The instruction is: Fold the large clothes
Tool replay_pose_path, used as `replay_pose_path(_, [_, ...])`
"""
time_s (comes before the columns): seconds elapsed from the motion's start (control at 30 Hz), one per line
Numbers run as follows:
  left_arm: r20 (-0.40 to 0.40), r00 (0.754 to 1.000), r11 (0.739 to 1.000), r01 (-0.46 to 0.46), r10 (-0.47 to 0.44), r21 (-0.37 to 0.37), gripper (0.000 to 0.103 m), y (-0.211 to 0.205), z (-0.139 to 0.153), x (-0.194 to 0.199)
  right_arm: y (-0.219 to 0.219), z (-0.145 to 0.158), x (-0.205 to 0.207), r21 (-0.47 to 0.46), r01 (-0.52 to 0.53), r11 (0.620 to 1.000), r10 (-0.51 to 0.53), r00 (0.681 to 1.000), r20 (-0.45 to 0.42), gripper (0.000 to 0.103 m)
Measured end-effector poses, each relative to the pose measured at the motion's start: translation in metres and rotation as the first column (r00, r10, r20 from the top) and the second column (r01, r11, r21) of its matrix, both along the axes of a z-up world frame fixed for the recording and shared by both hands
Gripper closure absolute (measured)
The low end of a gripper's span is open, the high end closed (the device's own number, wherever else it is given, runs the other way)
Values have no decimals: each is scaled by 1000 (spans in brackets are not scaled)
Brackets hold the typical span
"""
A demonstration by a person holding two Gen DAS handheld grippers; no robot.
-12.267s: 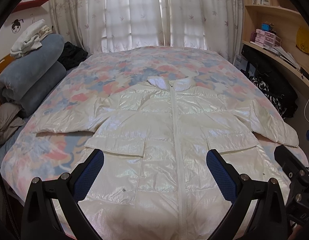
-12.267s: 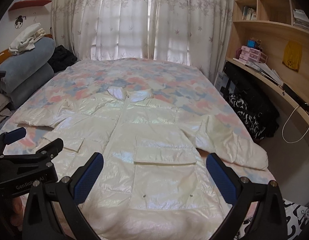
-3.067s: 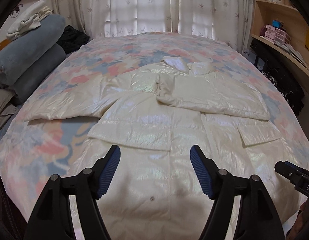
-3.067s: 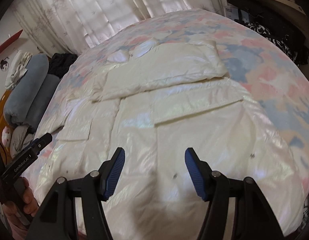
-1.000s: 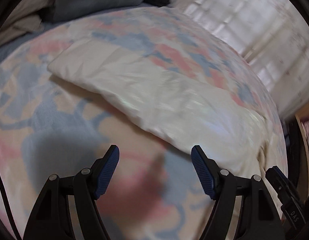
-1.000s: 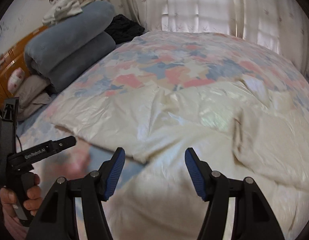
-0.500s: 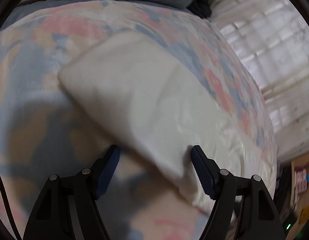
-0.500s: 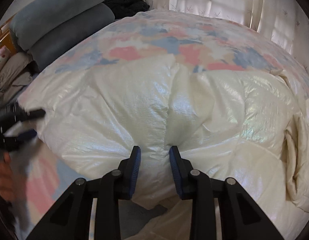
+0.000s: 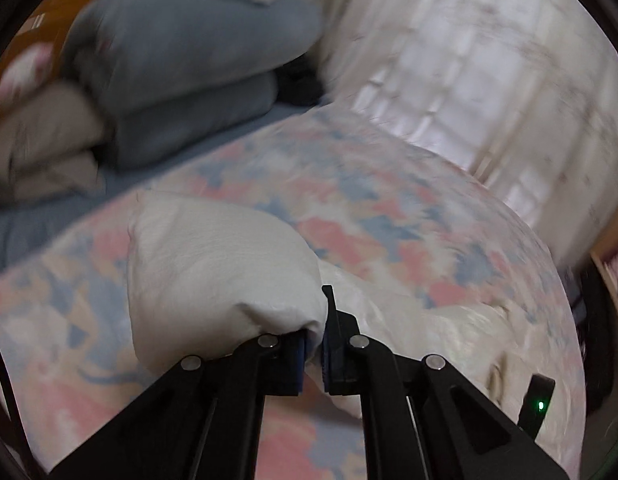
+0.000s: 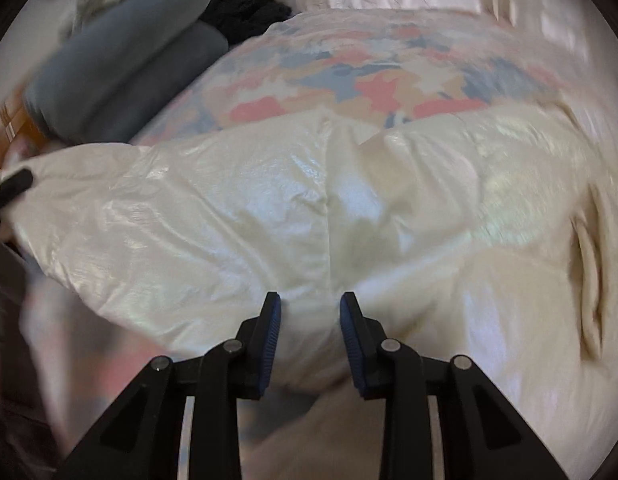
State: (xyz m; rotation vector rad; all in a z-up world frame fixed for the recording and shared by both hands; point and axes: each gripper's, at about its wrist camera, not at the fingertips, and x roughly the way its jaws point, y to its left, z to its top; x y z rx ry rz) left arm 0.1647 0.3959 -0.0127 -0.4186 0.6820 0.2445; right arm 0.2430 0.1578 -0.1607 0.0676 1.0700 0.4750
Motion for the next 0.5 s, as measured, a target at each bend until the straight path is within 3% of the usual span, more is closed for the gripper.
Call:
replay_pose_path(0.1, [26,997,995,74,-75,62,99,-37,42,-16,-35,30,-27,91,38,995,-39,999,8,72])
replay_pose_path(0.27, [46,970,966,232,-238,111,99,-119,85,-37,-90,64,-78,104,81,991,-90,992,84,72])
replay_pose_path(0.4, [54,937,933,338,-346,122,99,-184,98,-47,-149,80,-116,105,159,982,-172,976,131,72])
replay_pose_path(0.5, [46,912,908,401,-408,119,99,-236,90,-42,-188,88,-132,96,222,970,-235,959,158,72])
